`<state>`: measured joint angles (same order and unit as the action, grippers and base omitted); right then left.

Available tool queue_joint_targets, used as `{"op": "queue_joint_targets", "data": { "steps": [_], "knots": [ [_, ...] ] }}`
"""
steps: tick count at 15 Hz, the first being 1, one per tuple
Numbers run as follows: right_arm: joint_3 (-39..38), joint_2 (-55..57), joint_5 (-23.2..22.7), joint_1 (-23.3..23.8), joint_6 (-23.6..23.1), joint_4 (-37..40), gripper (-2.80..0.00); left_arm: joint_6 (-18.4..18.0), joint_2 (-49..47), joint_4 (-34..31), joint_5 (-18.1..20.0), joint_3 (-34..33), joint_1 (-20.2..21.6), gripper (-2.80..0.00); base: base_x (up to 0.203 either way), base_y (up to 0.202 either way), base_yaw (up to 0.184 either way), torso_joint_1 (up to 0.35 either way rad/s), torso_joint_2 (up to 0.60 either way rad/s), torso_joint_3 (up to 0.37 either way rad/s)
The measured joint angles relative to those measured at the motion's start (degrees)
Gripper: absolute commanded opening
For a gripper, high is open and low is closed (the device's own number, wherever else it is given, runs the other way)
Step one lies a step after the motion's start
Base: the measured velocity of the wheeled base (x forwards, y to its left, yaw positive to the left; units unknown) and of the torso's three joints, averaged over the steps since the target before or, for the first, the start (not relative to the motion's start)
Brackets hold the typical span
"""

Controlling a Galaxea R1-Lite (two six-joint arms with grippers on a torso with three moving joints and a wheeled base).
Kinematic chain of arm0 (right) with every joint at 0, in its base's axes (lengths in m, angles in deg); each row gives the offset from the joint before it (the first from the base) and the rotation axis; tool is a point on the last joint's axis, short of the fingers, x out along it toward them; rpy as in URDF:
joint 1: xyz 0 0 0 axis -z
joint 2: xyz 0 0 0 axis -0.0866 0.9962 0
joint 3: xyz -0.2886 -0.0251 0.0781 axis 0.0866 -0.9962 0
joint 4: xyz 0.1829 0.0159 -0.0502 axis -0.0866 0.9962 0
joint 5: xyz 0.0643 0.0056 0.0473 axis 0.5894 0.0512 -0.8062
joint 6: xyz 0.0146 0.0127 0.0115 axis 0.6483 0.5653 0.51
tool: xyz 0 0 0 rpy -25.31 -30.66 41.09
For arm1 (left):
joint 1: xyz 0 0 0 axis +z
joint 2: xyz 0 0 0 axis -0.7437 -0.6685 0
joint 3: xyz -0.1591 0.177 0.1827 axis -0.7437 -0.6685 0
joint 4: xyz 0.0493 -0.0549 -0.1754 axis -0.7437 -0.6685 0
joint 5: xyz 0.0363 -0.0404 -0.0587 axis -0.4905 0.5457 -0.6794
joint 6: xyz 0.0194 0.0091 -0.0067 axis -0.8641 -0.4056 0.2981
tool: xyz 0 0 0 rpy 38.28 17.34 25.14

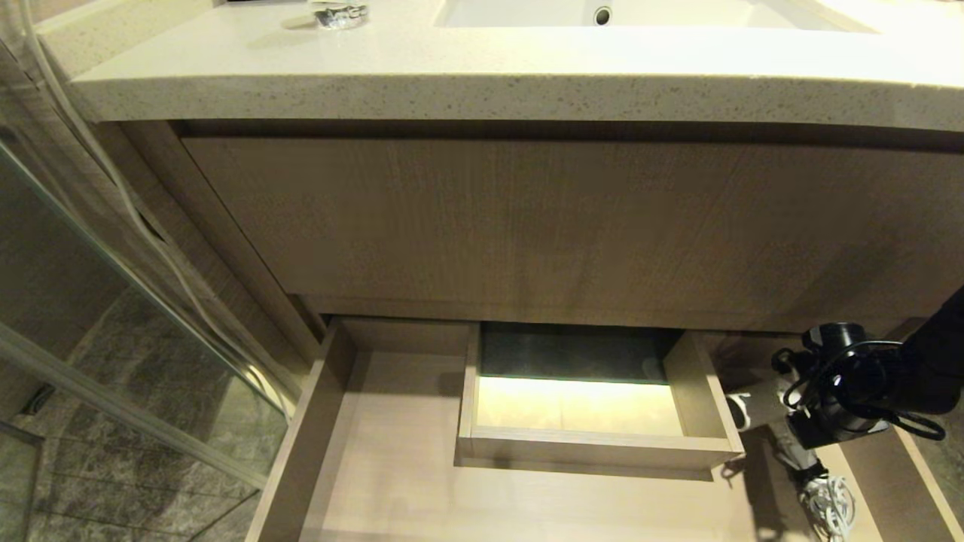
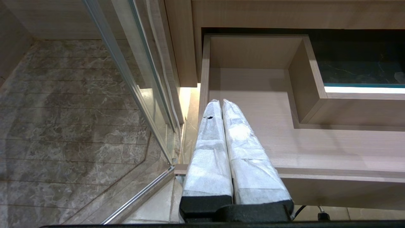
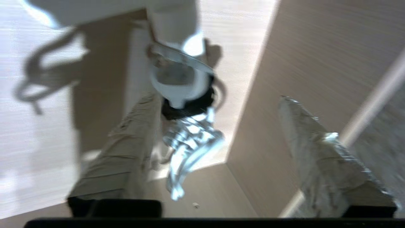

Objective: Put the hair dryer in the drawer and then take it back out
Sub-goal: Take the hairdryer out

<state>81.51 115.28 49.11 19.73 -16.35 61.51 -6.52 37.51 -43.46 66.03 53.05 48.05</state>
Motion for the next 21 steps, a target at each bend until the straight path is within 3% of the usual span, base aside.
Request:
{"op": "queue_joint_targets", "data": {
  "steps": [5,21],
  "knots": [
    [1.1,2.4,-5.1,0.0,-0.1,1.5,0.0,0.0,0.0,0.0,0.0,0.0,0.0,-2.8,0.0,0.0,0.0,0.0,0.0,0.0],
    [11.2,12.7,-5.5,0.9,-0.7,1.6,0.0,0.0,0.0,0.0,0.0,0.0,0.0,-2.8,0.0,0.0,0.0,0.0,0.0,0.0]
  ]
}}
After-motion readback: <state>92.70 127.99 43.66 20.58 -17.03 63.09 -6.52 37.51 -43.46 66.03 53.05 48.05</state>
